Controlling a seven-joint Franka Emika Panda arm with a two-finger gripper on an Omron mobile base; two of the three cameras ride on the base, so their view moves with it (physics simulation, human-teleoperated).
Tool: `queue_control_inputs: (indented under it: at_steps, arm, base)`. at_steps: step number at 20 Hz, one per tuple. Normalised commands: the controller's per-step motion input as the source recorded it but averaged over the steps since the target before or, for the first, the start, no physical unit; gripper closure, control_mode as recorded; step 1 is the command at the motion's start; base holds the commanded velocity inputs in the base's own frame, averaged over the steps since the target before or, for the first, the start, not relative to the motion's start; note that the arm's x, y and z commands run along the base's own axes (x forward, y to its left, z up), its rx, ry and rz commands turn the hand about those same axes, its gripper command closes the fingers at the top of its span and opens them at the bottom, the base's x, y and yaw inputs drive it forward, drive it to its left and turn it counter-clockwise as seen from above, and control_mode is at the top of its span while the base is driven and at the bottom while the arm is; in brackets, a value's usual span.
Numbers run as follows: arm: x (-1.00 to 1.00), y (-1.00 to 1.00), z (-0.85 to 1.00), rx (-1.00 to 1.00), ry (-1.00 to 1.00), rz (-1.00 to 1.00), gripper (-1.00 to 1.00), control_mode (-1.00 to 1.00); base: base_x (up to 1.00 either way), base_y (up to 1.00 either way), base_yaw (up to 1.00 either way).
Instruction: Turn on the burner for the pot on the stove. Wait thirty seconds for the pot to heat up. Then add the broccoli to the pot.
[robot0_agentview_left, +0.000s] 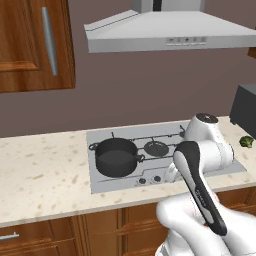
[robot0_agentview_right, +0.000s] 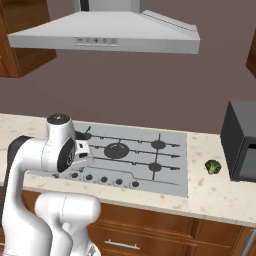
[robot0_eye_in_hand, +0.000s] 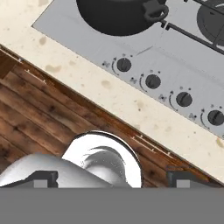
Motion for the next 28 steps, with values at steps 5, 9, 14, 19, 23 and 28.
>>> queue_control_inputs:
  at_steps: [5, 9, 14, 19, 23, 28]
  arm:
    - [-0.34, -0.37, 0.05, 0.02, -0.06, -0.13, -1.00, -1.00]
    - [0.00, 0.00, 0.00, 0.00, 0.00, 0.00, -1.00, -1.00]
    - [0.00, -0.15, 0.00, 0.00, 0.00, -0.06, -1.00, -1.00]
    - [0.00, -0.22, 0.00, 0.00, 0.00, -0.07, -1.00, -1.00]
    - [-0.07, -0.04, 0.00, 0.00, 0.00, 0.00, -1.00, -1.00]
    - [0.00, 0.00, 0.00, 0.00, 0.00, 0.00, -1.00, -1.00]
  base:
    - [0.00, 0.00, 0.00]
    - [0.00, 0.00, 0.00]
    - [0.00, 0.00, 0.00]
    - [0.00, 0.00, 0.00]
    - [0.00, 0.00, 0.00]
    - [0.00, 0.00, 0.00]
